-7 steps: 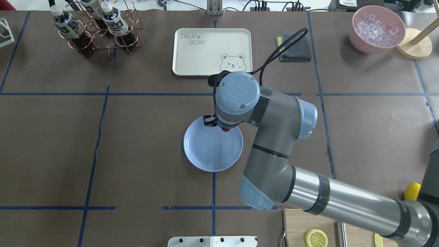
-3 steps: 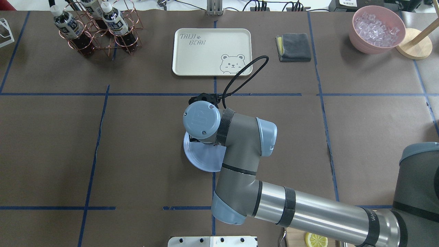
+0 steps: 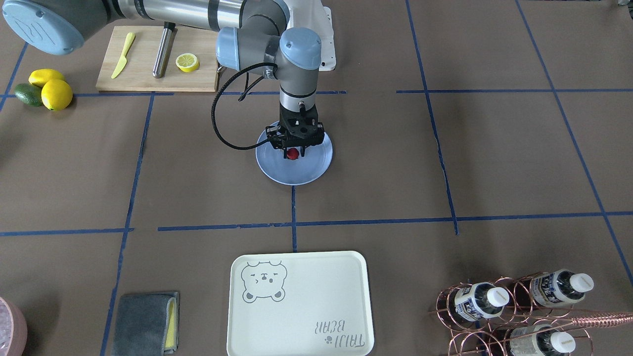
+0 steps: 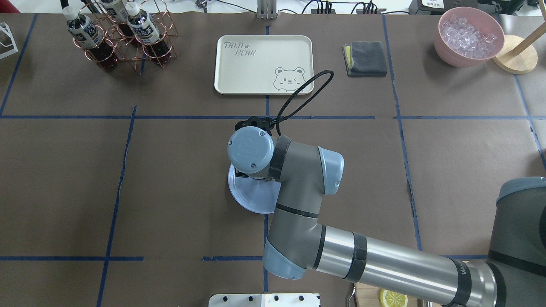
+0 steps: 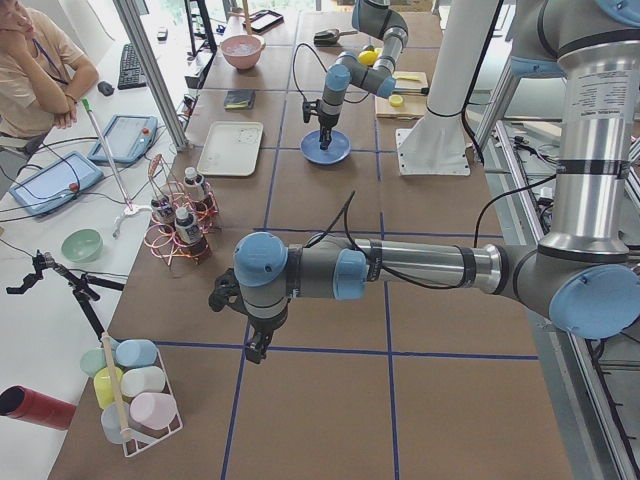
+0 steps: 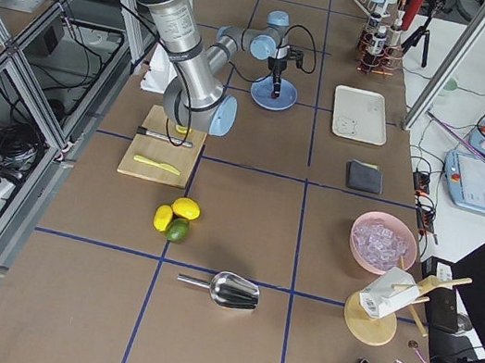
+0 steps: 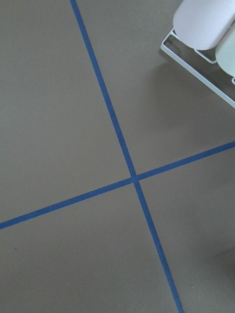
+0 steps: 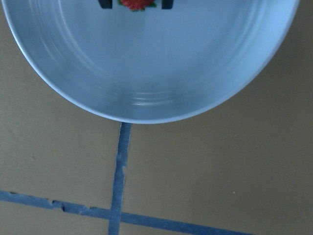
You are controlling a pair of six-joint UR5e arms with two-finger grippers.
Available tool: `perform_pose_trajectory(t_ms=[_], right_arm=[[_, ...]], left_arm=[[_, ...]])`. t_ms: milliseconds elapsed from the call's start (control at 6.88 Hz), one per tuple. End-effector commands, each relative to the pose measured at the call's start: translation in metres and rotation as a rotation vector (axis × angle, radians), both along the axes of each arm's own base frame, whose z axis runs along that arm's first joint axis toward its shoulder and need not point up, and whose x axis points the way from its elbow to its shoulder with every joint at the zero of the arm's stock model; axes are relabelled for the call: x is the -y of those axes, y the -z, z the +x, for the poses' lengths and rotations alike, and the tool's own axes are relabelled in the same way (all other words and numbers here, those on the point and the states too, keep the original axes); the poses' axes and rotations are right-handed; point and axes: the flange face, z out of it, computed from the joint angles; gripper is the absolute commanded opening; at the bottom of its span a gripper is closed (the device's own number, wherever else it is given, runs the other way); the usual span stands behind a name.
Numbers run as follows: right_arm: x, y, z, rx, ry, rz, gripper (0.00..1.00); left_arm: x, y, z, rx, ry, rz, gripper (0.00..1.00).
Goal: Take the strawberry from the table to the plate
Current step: 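Lower the strawberry onto the plate and open the right gripper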
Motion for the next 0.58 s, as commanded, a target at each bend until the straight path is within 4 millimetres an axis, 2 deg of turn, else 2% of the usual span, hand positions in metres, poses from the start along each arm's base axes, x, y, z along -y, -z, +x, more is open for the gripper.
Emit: perform_pose_trajectory(t_ms=[0, 145, 291, 436], right_arm=[[0.032, 0.024, 0.045, 0.059, -0.030, 0.027, 1.00], [0.073, 0.027, 0.093, 0.092, 0.007, 0.024, 1.00], [0.129, 0.003, 0.156, 0.086, 0.055, 0.048, 1.00], [0.180, -0.038, 0.229, 0.069, 0.124, 0.076, 1.00]], left_arm=[[0.000, -0.002, 0.000, 0.000, -0.001, -0.003, 1.00], [-0.002, -0.008, 0.000, -0.001, -0.001, -0.015, 1.00], [-0.002, -0.004, 0.000, 0.003, 0.004, -0.015, 1.00], [-0.003, -0.010, 0.000, -0.005, 0.008, -0.037, 1.00]])
